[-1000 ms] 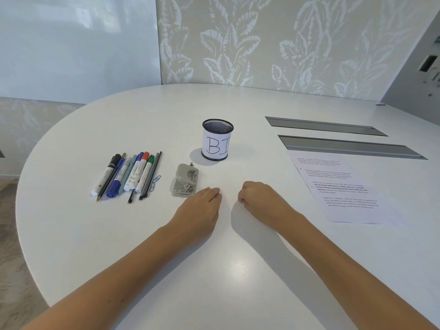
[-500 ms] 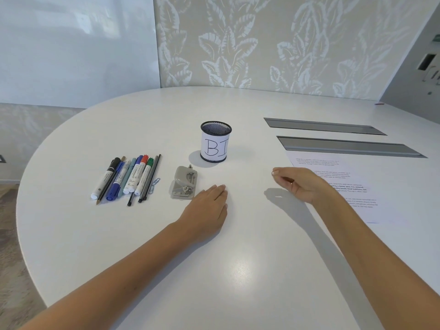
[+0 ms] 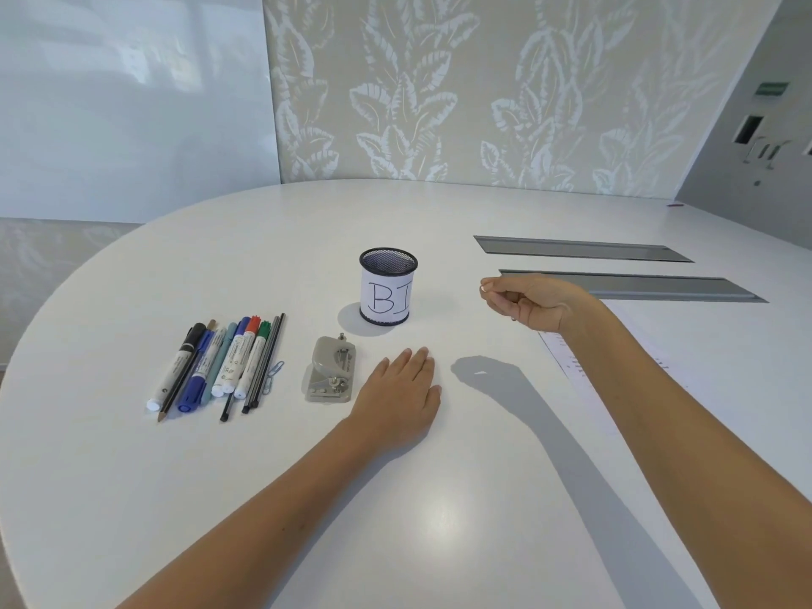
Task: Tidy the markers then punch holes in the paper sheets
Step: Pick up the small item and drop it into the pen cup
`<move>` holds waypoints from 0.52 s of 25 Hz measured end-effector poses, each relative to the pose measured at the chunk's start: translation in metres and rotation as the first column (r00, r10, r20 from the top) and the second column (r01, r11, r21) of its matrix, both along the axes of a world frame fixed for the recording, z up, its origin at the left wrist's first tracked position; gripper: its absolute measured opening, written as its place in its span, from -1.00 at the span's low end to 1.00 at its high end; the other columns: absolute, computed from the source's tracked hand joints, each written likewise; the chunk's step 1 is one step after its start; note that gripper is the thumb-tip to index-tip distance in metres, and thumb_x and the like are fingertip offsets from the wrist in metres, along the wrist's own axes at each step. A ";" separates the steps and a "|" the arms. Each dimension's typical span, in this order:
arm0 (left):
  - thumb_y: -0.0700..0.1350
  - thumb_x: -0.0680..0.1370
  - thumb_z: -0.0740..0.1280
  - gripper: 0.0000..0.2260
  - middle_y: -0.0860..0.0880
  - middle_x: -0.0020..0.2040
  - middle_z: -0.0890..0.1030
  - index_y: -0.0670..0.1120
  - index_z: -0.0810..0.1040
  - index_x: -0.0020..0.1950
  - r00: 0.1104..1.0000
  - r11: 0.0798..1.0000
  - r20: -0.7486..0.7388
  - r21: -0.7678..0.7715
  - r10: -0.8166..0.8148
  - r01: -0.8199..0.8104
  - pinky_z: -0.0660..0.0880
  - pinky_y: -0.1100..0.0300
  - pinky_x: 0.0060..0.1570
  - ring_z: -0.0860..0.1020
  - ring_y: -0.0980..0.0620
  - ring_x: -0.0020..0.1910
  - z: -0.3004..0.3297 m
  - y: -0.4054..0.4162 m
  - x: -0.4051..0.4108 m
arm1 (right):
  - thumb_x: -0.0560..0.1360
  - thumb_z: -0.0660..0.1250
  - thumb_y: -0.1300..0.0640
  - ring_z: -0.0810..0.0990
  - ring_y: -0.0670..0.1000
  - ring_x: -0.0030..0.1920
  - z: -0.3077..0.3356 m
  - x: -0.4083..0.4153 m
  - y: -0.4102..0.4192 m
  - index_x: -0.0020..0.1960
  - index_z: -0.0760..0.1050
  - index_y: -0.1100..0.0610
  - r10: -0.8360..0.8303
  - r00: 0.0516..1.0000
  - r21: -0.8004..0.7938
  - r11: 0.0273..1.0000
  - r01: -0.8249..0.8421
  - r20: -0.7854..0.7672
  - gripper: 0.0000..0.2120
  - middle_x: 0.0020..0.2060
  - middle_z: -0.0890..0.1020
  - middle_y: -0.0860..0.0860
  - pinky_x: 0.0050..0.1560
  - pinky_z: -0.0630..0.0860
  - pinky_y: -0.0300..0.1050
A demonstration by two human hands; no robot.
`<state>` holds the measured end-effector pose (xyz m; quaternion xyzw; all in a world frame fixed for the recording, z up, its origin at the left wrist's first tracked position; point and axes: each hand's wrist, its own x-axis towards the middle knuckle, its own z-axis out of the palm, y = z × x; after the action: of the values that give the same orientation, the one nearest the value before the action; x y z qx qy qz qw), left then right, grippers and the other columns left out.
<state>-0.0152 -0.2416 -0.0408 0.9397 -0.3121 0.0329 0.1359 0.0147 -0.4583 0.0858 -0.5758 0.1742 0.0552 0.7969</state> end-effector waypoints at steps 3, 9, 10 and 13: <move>0.02 0.63 -0.06 -0.51 -0.04 0.58 0.07 -0.11 0.05 0.54 1.000 1.000 -0.017 0.000 -0.019 0.019 -0.02 -0.01 0.49 0.05 -0.03 0.55 -0.007 -0.005 -0.009 | 0.48 0.30 0.44 0.66 -0.08 -0.40 0.019 0.022 0.016 -0.19 0.54 0.32 0.048 0.997 -0.119 0.992 -0.041 0.056 -0.89 -0.40 0.64 0.08 -0.35 0.59 -0.34; 0.01 0.64 -0.05 -0.51 -0.05 0.59 0.05 -0.13 0.04 0.54 1.000 1.000 0.016 -0.003 -0.025 0.025 -0.02 -0.02 0.50 0.03 -0.04 0.55 0.017 0.003 0.035 | 0.38 0.38 0.47 0.62 0.03 -0.24 0.064 0.114 0.079 -0.18 0.59 0.40 0.182 0.948 -0.615 0.788 0.019 0.262 -0.96 -0.26 0.63 0.17 -0.12 0.64 -0.22; 0.01 0.64 -0.05 -0.51 -0.04 0.59 0.03 -0.12 0.03 0.54 0.999 0.999 0.012 0.005 -0.032 0.032 -0.04 -0.01 0.51 0.01 -0.03 0.55 0.013 0.001 0.027 | 0.38 0.37 0.45 0.61 0.07 -0.22 0.060 0.119 0.087 -0.14 0.60 0.42 0.215 0.942 -0.722 0.691 0.040 0.258 -0.93 -0.25 0.62 0.18 -0.05 0.63 -0.15; 0.01 0.65 -0.04 -0.51 -0.03 0.59 -0.02 -0.11 0.02 0.55 0.999 1.000 -0.016 0.006 -0.029 0.029 -0.09 0.02 0.51 -0.04 -0.02 0.56 0.012 0.000 0.018 | 0.36 0.35 0.42 0.61 0.06 -0.32 0.052 0.125 0.104 -0.15 0.64 0.33 0.328 0.930 -0.937 0.346 0.045 0.165 -0.88 -0.37 0.62 0.08 -0.34 0.56 -0.33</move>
<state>0.0024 -0.2418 -0.0289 0.9357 -0.3248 0.0226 0.1361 0.1401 -0.3543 0.1374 -0.9375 -0.0111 -0.0787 0.3389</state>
